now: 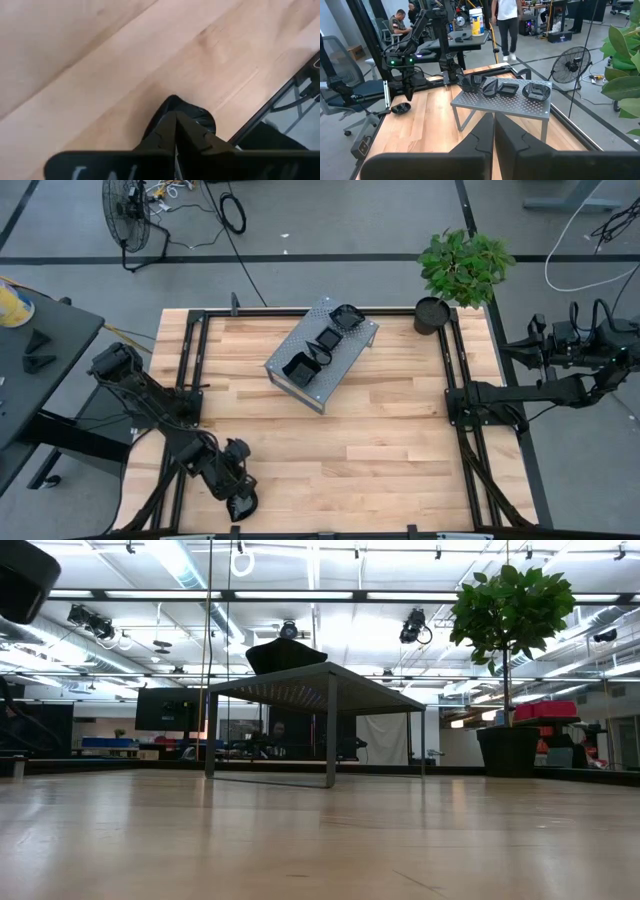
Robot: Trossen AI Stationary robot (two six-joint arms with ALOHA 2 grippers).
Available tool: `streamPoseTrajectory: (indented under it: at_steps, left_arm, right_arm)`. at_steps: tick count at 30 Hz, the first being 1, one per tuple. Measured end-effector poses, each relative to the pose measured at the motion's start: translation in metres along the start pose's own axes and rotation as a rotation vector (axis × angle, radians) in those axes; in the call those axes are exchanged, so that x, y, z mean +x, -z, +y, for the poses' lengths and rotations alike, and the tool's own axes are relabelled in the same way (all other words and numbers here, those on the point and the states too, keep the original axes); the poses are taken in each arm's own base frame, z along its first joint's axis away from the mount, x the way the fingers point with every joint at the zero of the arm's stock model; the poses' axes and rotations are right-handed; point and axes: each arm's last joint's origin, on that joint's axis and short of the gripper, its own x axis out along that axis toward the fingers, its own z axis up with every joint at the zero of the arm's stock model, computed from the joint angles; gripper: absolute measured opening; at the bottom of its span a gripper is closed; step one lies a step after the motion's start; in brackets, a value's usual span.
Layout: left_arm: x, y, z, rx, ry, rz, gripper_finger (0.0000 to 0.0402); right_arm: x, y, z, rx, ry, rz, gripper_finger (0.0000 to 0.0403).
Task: Pick & Place Mini shaped plates
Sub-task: Stack the black leaf shaped plate on top of the black leaf shaped plate on the shelf
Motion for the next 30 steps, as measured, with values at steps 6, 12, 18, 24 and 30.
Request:
streamPoseTrajectory:
  at_steps: [6,12,18,24,30]
  left_arm:
    - [0.0,0.002,0.0,0.061,-0.008,0.07,0.0014]
    - [0.0,0.002,0.0,0.16,-0.003,0.087,0.0055]
    - [0.009,0.004,0.002,0.185,-0.044,0.092,0.0124]
    - [0.024,0.008,0.004,0.19,-0.089,0.139,0.0159]
    - [0.034,0.01,0.005,0.193,-0.104,0.143,0.0158]
  right_arm:
    - [0.0,0.0,0.0,0.0,0.0,0.0,0.002]
    - [0.0,0.0,0.0,0.0,0.0,0.0,0.002]
    - [0.0,0.0,0.0,0.0,0.0,0.0,0.002]
    - [0.0,0.0,0.0,0.0,0.0,0.0,0.002]
    - [0.0,0.0,0.0,0.0,0.0,0.0,0.002]
